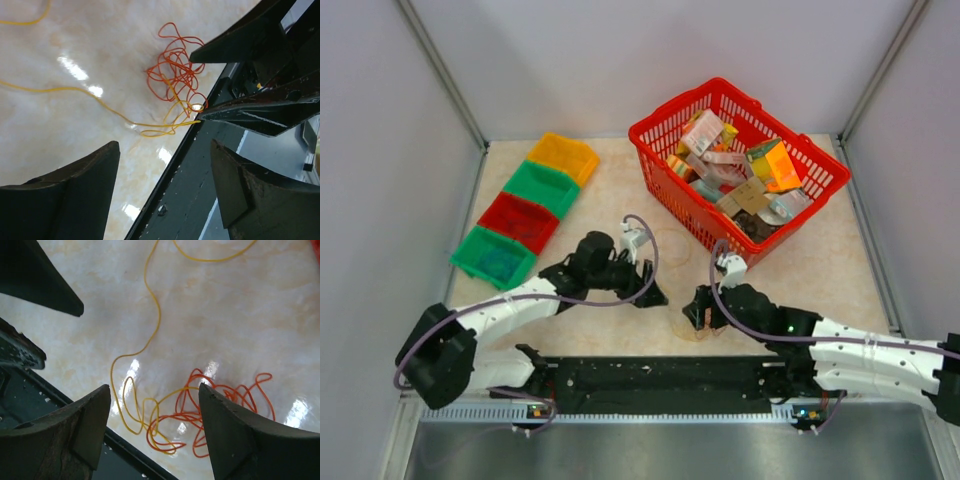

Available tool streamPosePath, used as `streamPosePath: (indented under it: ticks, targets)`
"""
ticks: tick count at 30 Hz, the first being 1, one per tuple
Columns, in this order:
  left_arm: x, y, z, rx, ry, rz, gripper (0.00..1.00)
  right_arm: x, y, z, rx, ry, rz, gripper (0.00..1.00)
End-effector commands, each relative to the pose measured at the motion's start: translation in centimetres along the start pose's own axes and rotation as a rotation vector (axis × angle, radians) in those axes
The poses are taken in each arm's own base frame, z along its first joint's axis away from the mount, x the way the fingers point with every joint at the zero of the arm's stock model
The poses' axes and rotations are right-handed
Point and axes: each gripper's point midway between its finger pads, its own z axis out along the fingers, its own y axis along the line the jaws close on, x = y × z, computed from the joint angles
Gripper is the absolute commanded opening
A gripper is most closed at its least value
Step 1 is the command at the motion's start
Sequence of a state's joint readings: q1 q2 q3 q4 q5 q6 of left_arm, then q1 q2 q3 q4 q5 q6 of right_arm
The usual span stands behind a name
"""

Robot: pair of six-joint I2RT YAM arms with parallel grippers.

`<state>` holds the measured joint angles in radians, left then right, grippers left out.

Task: Untangle the cables

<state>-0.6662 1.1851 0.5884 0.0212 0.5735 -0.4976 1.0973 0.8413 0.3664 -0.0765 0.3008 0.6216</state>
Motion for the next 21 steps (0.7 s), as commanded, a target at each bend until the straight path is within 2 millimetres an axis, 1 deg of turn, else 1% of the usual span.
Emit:
streamPosePath:
  ticks: [1, 2, 3, 4, 6, 8, 9, 13, 16, 18, 20, 21]
  targets:
    - [-0.5, -2.6, 3.1, 0.008, 0.039, 0.158, 0.74, 1.0, -2.9, -1.3, 0.101, -0.013, 0.041, 0.7]
    - [-0.3, -2.9, 3.9, 0.001, 0.062, 0.186, 0.69, 1.0, -2.9, -1.6, 0.09, -0.023, 0.055, 0.7]
    - [0.6, -2.7, 4.6, -0.03, 0.109, 0.199, 0.66, 1.3, -2.9, -1.7, 0.077, -0.017, 0.056, 0.7]
    - [1.4, -2.8, 5.3, -0.06, 0.151, 0.228, 0.65, 1.8, -3.0, -1.8, 0.067, -0.01, 0.057, 0.69]
    - [2.1, -2.9, 6.5, -0.089, 0.196, 0.266, 0.67, 2.3, -3.2, -2.0, 0.063, 0.003, 0.065, 0.68]
    - [2.6, -3.0, 7.3, -0.092, 0.219, 0.281, 0.73, 3.1, -3.4, -2.1, 0.061, 0.027, 0.066, 0.67]
    - [2.7, -3.1, 7.6, -0.088, 0.226, 0.284, 0.74, 3.5, -3.5, -2.1, 0.06, 0.039, 0.071, 0.66]
    - [3.8, -3.4, 8.6, -0.062, 0.279, 0.266, 0.75, 4.5, -3.2, -2.1, 0.04, 0.07, 0.104, 0.65]
    - [4.3, -3.4, 8.8, -0.064, 0.289, 0.24, 0.75, 4.8, -3.1, -2.0, 0.034, 0.074, 0.124, 0.64]
    - [4.1, -3.3, 8.5, -0.075, 0.267, 0.24, 0.74, 5.1, -3.0, -1.9, 0.025, 0.076, 0.134, 0.63]
    - [3.8, -3.3, 8.0, -0.082, 0.248, 0.249, 0.7, 5.4, -3.0, -1.7, 0.021, 0.078, 0.146, 0.62]
    - [3.8, -3.3, 7.8, -0.083, 0.246, 0.252, 0.66, 5.4, -3.0, -1.6, 0.02, 0.077, 0.151, 0.61]
